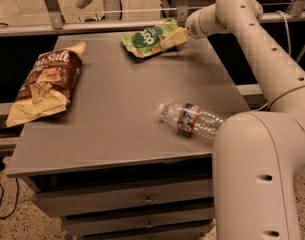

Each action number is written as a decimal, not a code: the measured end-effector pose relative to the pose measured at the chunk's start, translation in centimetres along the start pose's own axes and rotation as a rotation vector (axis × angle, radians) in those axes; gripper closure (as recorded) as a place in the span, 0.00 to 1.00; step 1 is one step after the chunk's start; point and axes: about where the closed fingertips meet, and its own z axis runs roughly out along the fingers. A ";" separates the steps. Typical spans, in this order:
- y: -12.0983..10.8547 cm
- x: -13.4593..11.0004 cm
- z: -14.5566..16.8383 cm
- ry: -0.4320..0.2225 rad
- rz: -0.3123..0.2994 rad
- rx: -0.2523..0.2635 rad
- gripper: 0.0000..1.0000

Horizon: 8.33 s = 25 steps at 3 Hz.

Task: Move green rice chip bag near water bottle

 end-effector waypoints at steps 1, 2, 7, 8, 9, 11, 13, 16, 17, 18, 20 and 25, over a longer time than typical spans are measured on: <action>1.2 -0.1 0.9 -0.006 0.006 -0.068 0.00; 2.6 -0.4 1.6 -0.022 0.005 -0.132 0.18; 3.3 -3.7 -2.6 -0.089 -0.043 -0.158 1.00; 3.9 -3.5 -4.5 -0.078 -0.054 -0.150 1.00; 5.7 -2.6 -6.4 -0.062 -0.055 -0.162 1.00; 9.8 0.2 -9.8 -0.021 -0.026 -0.198 1.00; 13.5 3.7 -12.6 0.052 0.032 -0.226 1.00; 16.8 6.2 -16.2 0.134 0.089 -0.259 1.00; 17.0 6.6 -17.0 0.154 0.095 -0.259 0.85; 17.1 6.9 -17.4 0.170 0.096 -0.260 0.63; 16.9 7.2 -18.2 0.193 0.090 -0.253 0.14; 7.2 3.7 -22.8 0.039 0.032 -0.204 0.00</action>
Offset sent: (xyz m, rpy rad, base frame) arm 0.0094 0.0308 -0.0001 0.0833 0.0635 0.1777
